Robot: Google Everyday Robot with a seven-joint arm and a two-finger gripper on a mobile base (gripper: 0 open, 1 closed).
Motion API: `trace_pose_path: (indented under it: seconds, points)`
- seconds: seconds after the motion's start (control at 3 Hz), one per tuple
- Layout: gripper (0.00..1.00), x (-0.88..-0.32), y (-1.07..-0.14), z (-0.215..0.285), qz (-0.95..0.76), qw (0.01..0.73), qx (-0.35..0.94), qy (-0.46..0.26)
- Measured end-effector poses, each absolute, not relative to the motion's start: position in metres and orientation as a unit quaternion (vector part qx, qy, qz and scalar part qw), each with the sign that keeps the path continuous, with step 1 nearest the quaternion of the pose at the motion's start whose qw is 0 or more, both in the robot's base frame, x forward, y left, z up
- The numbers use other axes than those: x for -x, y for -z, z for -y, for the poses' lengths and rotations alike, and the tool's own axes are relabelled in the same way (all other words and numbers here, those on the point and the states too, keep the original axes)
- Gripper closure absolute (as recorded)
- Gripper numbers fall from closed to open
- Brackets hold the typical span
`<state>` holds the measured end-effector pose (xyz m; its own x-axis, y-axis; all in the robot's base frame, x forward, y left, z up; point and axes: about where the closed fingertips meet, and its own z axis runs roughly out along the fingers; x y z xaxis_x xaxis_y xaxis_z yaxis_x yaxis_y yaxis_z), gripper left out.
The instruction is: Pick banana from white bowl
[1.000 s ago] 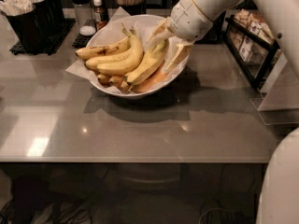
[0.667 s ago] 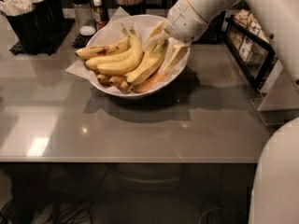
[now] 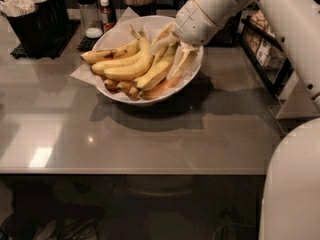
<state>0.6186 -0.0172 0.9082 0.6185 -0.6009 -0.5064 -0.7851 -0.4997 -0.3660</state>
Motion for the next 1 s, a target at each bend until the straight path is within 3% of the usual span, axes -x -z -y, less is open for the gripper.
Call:
trace_pose_path:
  seconds: [0.33,0.67,1.0]
  points:
    - [0.41,-0.6156,-0.8950,0.0136,-0.410,0.278,0.852,-0.170]
    - [0.60,-0.6114,-0.8874,0.0099,-0.413,0.264,0.854,-0.175]
    - [0.91,-0.6105,-0.8922,0.0122,-0.419,0.265,0.852,-0.169]
